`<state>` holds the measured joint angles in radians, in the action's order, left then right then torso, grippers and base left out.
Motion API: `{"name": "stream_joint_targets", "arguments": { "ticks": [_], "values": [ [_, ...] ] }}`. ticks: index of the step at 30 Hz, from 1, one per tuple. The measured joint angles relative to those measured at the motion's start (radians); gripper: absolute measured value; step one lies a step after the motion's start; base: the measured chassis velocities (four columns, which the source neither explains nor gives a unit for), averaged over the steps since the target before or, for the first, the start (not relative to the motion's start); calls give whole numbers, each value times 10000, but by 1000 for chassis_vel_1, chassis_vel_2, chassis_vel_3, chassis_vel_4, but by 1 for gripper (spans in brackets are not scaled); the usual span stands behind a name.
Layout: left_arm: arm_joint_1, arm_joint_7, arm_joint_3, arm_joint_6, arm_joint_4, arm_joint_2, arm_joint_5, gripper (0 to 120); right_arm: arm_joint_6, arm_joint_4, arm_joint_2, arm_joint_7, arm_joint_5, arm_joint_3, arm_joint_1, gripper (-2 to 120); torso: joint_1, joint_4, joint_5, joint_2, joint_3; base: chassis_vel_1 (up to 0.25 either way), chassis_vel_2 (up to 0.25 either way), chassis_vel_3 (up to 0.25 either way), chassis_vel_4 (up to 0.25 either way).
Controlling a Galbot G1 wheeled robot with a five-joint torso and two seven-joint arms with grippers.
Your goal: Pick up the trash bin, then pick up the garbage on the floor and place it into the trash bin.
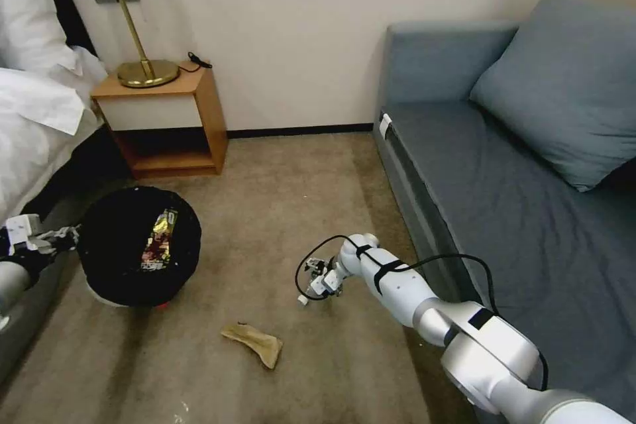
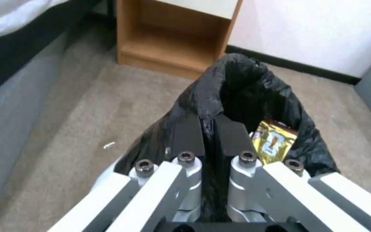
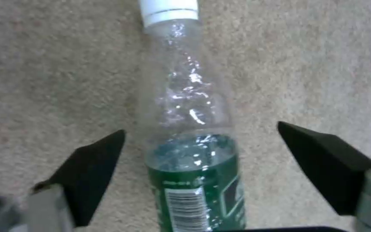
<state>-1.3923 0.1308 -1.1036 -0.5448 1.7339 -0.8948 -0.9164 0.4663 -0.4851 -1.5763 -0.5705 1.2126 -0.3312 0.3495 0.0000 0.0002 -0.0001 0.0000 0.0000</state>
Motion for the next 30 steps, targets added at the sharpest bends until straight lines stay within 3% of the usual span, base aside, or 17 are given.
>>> {"name": "stream_joint_targets", "arguments": {
  "ticks": [8,11,23,27,30],
  "values": [
    [-78,0,-113,0,130,-38,-19,4,-111,219,-192,88,169,-58,-42,64,0,-1,0,0,0,0,0,0,0],
    [-96,0,-157,1,153,-55,-32,4,-198,383,-261,163,210,-65,22,48,-1,-2,0,0,-2,0,0,0,0],
    [-106,-13,-170,1,175,-91,-33,4,-190,123,-60,164,-7,16,107,22,-1,0,2,0,0,0,0,0,0],
    [-77,-19,-124,1,167,-89,-33,4,-171,-283,234,62,-914,177,125,19,0,-3,2,0,1,0,0,0,0],
    [-10,-19,-40,1,-23,-57,-53,4,-119,-1287,896,-180,-2704,319,156,19,0,-1,3,0,1,0,0,0,0]
  ]
}}
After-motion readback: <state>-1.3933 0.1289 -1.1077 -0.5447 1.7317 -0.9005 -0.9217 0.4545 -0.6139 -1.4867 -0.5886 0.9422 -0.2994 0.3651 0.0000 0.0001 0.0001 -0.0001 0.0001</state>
